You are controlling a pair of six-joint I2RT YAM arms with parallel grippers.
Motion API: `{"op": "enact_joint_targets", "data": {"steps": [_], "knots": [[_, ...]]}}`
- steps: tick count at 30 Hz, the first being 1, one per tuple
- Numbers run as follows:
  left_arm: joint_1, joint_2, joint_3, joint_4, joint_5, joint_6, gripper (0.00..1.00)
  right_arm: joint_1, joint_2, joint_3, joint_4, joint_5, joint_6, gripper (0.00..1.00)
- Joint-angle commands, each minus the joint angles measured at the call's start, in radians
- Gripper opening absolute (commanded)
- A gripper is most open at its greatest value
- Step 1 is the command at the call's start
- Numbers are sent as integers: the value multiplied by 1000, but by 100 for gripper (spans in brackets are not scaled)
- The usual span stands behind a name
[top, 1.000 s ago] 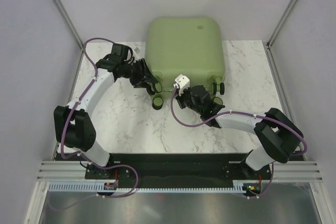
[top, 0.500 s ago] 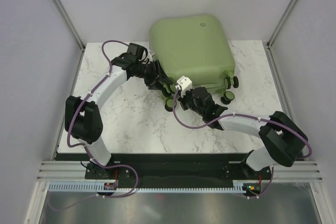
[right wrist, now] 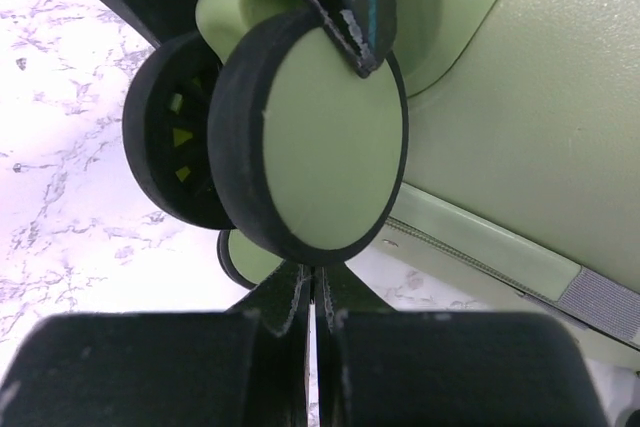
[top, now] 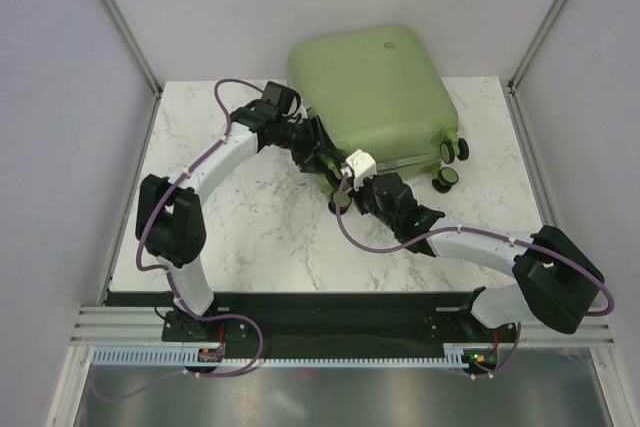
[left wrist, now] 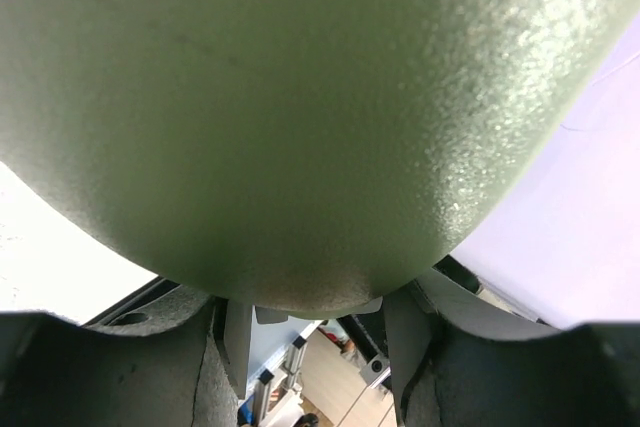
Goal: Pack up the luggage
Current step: Zip the luggage at the center of the board.
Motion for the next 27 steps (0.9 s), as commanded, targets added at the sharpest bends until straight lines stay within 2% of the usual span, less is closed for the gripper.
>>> {"op": "enact_joint_targets", "data": {"steps": [1, 7, 14, 23, 27], "knots": [[-59, 27, 53, 414, -73, -109, 2, 92, -61, 9, 98, -211, 22, 0], [-87, 4, -8, 595, -166, -221, 2, 100, -72, 6, 93, -206, 12, 0], [-130, 4, -2, 650, -252, -259, 2, 101, -81, 1, 87, -203, -1, 0], [-153, 52, 46, 664, -269, -311, 2, 103, -122, -31, 92, -185, 11, 0], [-156, 110, 98, 664, -188, -327, 2, 107, -133, -39, 93, -178, 7, 0]]}}
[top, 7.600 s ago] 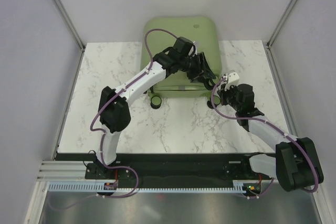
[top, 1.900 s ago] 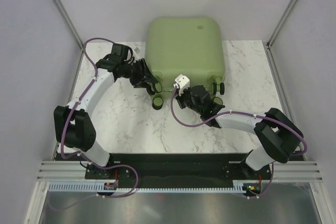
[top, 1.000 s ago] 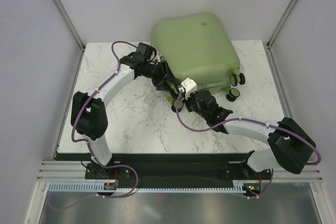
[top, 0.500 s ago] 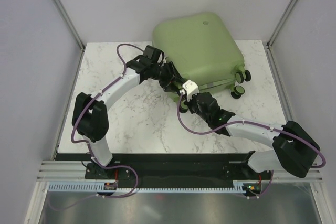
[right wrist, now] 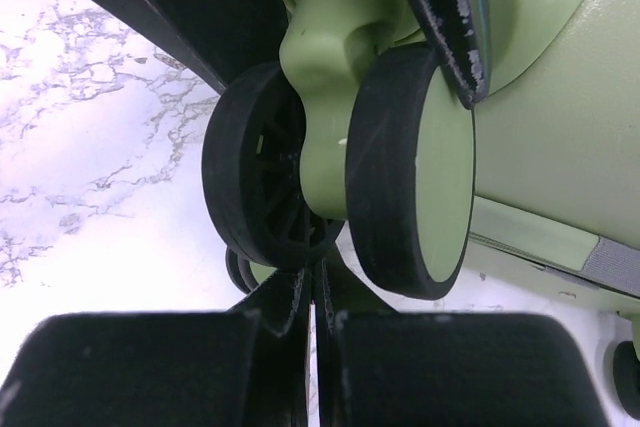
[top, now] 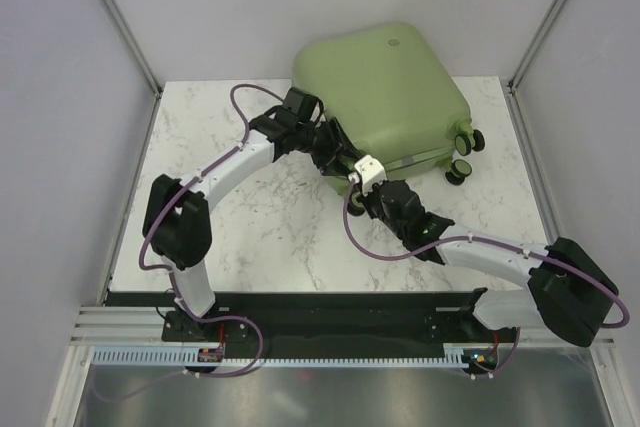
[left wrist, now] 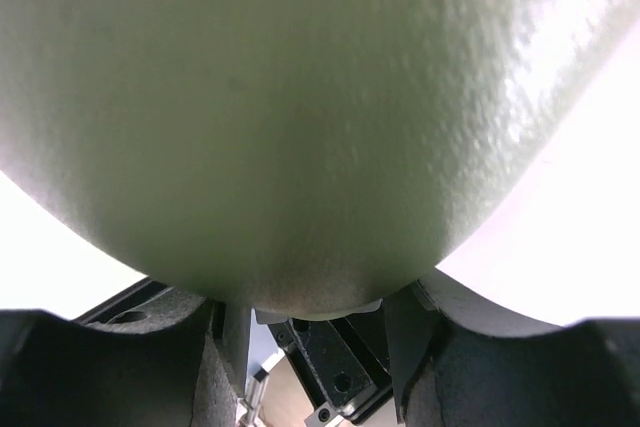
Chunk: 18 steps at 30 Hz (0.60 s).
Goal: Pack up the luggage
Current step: Zip the luggage at the center of the board.
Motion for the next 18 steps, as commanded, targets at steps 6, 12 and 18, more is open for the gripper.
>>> {"op": "enact_joint_targets", "data": {"steps": [6, 12, 18], "knots": [[-38, 190, 195, 558, 32, -130, 2, 98, -57, 13, 129, -283, 45, 0], [-44, 262, 261, 570, 112, -161, 2, 100, -64, 0, 129, -283, 39, 0], [-49, 311, 292, 575, 201, -204, 2, 106, -64, -6, 141, -283, 32, 0]]}}
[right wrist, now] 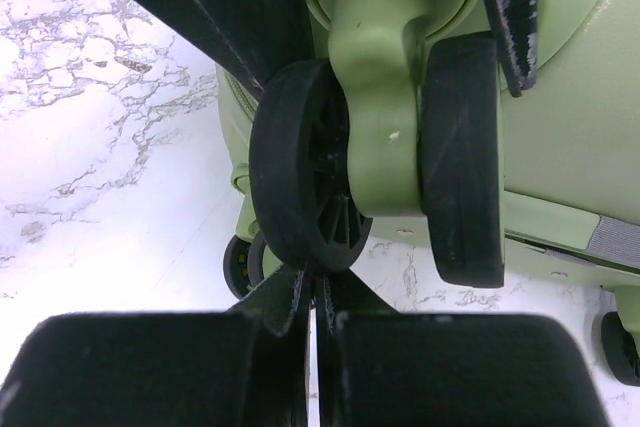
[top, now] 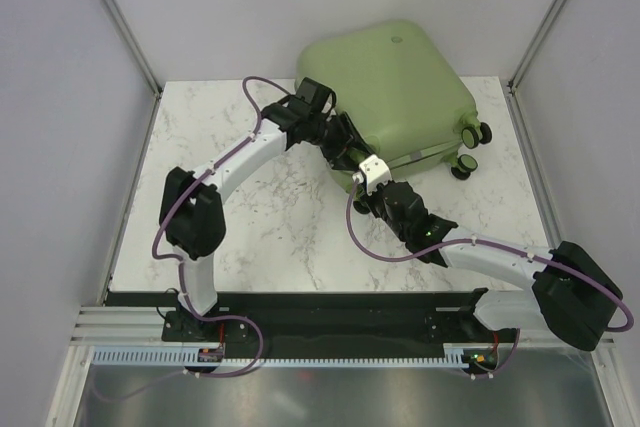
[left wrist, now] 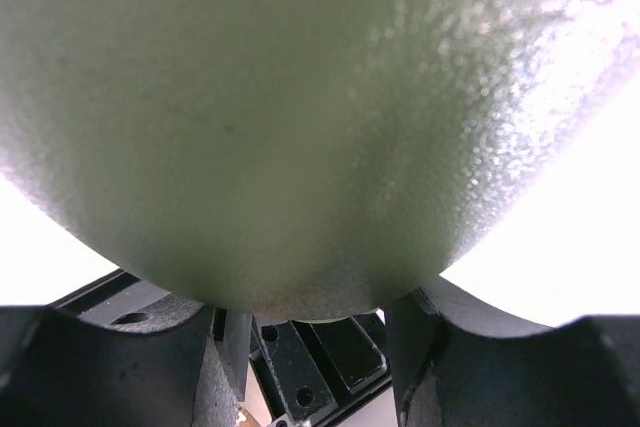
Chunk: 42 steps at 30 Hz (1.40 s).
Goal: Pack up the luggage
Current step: Zip the luggage at the center of the board.
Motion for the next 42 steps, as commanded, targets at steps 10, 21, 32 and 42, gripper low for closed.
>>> {"op": "enact_joint_targets", "data": {"steps": [10, 21, 32, 42], "knots": [[-57, 224, 119, 694, 287, -185, 2, 110, -14, 30, 117, -376, 29, 0], [-12, 69, -114, 692, 336, -60, 54, 112, -53, 4, 81, -316, 72, 0], [118, -107, -308, 674, 393, 107, 74, 110, -32, 15, 55, -273, 108, 0], [311, -278, -478, 560, 417, 377, 73, 110, 0, 33, 38, -267, 112, 0]]}}
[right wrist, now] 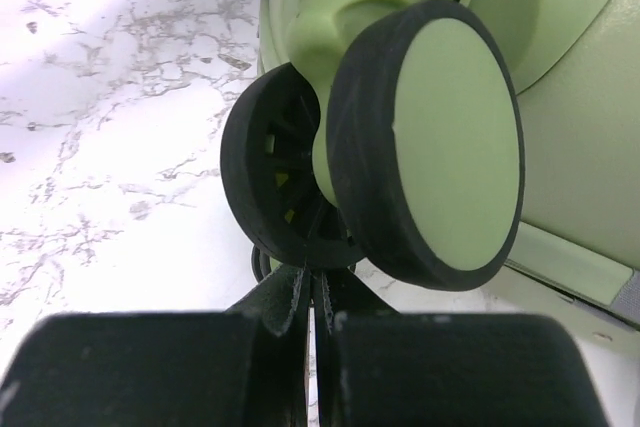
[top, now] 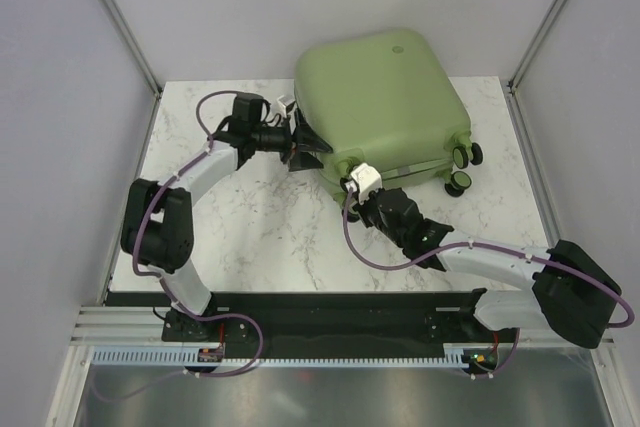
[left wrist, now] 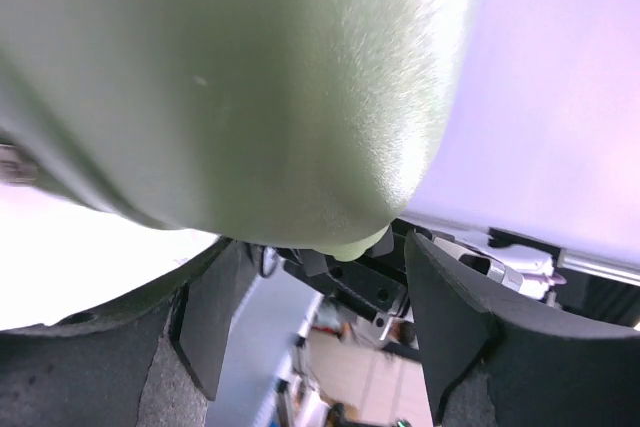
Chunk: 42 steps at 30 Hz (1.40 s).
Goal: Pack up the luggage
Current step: Zip the luggage at the center of the board.
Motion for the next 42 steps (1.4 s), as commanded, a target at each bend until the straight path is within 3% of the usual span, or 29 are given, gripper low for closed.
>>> {"op": "enact_joint_targets", "data": {"steps": [1, 7, 11, 15, 21, 24, 32, 42], "knots": [[48, -71, 16, 12, 4, 216, 73, 57, 3, 45, 38, -182, 53, 0], [57, -113, -13, -22, -20, 397, 70, 57, 16, 59, 28, -181, 45, 0], [62, -157, -75, -105, -228, 573, 61, 57, 21, 68, 17, -179, 41, 0], [62, -200, -188, -50, -368, 707, 59, 57, 19, 71, 6, -171, 39, 0], [62, -148, -256, 73, -422, 768, 62, 57, 35, 91, -11, -181, 41, 0], [62, -109, -288, 192, -367, 788, 64, 57, 41, 99, -18, -185, 42, 0], [62, -13, -270, 314, -306, 856, 66, 57, 50, 119, -58, -187, 51, 0], [56, 5, -307, 510, -301, 732, 66, 57, 44, 127, -113, -177, 47, 0]]}}
